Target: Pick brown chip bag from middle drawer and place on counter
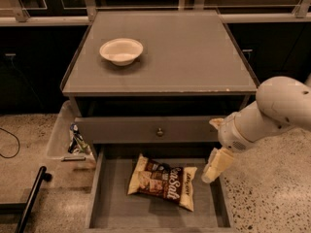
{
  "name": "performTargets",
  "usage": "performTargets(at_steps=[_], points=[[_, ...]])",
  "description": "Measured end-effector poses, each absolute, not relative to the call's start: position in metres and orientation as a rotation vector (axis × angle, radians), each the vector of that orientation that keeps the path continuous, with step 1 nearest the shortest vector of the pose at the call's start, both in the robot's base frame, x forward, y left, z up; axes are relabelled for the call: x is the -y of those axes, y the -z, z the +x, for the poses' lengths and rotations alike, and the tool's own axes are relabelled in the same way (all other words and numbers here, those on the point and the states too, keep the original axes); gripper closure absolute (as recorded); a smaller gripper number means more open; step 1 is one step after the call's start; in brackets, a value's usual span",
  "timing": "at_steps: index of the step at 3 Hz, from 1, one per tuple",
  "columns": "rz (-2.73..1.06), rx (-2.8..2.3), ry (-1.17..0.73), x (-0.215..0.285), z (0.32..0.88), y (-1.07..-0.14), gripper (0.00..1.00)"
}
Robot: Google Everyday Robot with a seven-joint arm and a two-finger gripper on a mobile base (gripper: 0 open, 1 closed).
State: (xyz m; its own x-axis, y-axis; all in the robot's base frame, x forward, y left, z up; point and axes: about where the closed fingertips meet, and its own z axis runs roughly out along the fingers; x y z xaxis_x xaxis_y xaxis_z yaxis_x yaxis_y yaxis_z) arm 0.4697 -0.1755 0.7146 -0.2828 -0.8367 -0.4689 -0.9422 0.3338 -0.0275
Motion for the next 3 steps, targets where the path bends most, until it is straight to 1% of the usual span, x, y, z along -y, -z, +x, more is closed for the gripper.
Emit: performTargets(at_steps=[1, 2, 3], points=[[-1.504, -2.146, -0.437, 0.164, 0.488, -0.682, 0.00], [-1.504, -2.146, -0.437, 0.164, 0.488, -0.682, 0.00], [-1.477, -2.141, -0.441, 0.159, 0.487, -0.657, 0.00]])
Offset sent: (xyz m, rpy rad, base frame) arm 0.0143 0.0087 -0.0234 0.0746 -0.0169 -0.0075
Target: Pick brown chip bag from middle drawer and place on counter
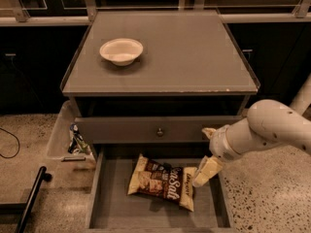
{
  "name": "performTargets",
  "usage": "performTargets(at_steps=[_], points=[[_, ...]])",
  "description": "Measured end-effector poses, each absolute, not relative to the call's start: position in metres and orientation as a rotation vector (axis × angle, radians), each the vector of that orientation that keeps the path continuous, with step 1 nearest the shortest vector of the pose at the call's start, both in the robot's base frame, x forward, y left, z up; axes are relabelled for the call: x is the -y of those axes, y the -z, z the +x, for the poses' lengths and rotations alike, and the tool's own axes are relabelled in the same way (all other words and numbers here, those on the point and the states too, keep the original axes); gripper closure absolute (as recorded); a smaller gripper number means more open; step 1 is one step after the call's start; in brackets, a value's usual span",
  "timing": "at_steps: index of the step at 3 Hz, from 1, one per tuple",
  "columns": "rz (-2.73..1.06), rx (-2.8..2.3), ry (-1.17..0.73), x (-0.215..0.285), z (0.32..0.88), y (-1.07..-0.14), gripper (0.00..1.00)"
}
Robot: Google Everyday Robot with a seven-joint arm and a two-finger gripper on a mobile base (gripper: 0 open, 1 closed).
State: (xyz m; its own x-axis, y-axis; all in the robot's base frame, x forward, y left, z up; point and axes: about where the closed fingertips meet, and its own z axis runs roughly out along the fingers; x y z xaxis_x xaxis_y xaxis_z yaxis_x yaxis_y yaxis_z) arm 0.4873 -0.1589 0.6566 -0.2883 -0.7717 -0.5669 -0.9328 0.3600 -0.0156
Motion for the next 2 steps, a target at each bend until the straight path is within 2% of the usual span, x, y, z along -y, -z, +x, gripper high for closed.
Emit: performTargets(at_steps=[2], points=[[-1.405, -1.988, -0.517, 0.141, 0.505, -0.584, 0.00]])
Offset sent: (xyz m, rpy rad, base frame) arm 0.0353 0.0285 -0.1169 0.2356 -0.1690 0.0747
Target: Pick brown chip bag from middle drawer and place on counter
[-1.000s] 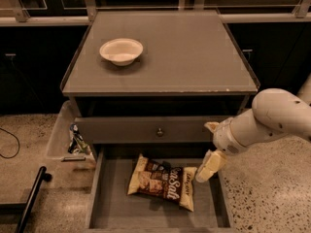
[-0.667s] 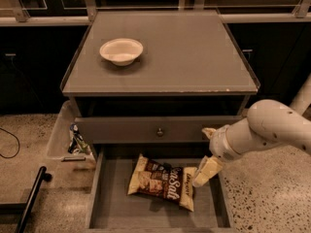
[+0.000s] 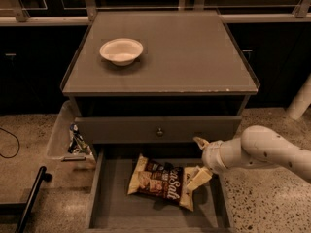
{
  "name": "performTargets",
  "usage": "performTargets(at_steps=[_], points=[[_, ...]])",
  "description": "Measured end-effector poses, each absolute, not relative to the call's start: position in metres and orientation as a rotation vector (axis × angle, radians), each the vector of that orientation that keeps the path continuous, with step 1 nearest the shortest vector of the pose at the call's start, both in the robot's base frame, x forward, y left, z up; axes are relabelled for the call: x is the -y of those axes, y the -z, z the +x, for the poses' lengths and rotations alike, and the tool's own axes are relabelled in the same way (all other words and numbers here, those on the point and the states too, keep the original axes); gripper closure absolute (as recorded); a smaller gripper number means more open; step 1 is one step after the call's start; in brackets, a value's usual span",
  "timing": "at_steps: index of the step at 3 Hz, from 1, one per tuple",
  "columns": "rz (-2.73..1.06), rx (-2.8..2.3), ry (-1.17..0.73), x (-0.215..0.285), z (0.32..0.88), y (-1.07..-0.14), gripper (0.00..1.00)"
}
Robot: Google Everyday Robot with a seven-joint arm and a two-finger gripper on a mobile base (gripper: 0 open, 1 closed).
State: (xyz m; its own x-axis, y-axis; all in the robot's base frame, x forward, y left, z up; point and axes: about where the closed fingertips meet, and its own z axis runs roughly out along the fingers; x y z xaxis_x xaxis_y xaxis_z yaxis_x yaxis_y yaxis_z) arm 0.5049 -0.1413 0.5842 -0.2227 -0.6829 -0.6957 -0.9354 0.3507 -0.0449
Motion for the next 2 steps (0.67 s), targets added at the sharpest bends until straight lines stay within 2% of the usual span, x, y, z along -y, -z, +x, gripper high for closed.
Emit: performTargets(at_steps=[2], points=[[-1.404, -1.959, -0.597, 0.1330, 0.5189, -0.5372, 0.00]])
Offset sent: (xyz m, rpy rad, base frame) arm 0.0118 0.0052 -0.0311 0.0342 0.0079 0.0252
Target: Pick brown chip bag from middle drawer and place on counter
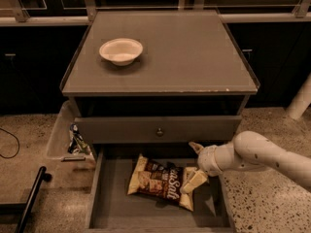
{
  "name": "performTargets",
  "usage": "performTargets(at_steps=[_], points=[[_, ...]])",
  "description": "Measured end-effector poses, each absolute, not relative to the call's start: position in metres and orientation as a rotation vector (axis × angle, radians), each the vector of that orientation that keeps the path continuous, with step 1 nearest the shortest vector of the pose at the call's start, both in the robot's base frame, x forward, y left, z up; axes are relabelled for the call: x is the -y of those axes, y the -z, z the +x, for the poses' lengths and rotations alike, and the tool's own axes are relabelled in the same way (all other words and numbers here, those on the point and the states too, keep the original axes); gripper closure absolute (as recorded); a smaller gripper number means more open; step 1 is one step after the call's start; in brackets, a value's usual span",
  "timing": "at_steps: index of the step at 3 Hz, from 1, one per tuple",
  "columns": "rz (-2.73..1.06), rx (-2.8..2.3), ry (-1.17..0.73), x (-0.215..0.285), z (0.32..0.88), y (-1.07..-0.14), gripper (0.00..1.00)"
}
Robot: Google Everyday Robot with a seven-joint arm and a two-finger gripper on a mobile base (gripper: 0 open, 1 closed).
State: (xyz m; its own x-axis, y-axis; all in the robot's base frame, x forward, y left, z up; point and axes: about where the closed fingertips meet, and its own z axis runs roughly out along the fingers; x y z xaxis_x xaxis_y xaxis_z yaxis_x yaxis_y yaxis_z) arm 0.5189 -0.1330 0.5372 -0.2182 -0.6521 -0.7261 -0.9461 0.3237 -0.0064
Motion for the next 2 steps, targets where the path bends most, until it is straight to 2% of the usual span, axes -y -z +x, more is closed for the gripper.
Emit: performTargets(at_steps=[2], points=[[-1.449, -1.964, -0.496, 0.114, 0.511, -0.513, 0.00]])
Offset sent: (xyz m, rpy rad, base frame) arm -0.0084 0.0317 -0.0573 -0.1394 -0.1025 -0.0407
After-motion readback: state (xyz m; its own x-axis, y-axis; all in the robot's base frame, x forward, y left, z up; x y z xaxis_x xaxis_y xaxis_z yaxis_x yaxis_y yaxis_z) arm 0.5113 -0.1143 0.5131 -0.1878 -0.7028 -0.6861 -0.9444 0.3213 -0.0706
